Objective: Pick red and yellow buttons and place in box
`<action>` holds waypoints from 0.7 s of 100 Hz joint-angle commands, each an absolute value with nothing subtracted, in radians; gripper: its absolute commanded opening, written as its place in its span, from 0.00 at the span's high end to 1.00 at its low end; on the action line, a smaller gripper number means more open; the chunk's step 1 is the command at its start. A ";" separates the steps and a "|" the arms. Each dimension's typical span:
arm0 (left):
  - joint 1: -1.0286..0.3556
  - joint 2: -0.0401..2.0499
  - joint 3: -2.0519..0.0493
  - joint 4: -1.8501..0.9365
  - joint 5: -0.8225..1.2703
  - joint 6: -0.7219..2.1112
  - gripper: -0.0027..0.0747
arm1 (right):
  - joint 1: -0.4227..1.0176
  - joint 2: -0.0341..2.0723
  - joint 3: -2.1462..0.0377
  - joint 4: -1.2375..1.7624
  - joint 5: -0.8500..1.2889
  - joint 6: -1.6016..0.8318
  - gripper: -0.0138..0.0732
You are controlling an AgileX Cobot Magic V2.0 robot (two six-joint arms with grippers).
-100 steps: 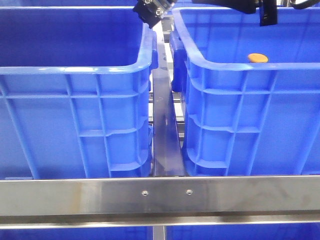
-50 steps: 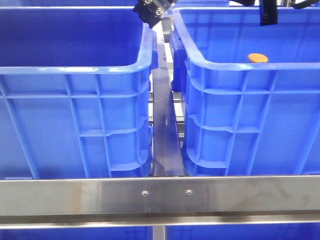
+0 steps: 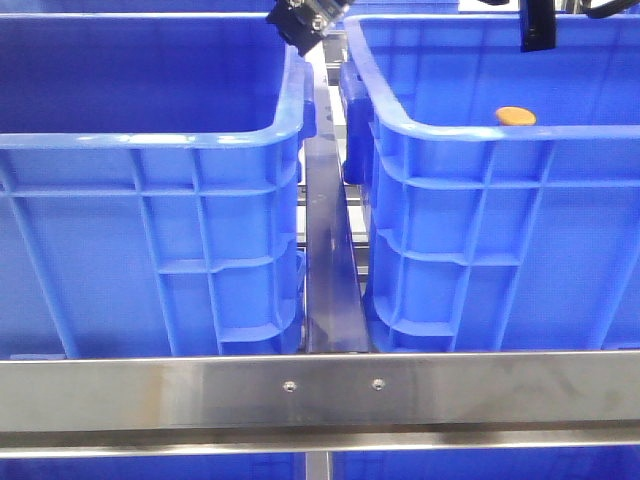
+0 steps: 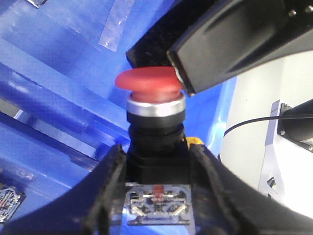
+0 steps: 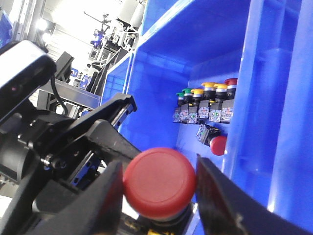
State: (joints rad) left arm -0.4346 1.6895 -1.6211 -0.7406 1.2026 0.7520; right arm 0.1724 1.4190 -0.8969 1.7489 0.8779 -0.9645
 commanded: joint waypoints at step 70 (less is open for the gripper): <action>-0.441 1.635 -1.652 -0.805 1.192 0.751 0.10 | 0.042 1.392 -0.928 1.809 0.980 -0.978 0.55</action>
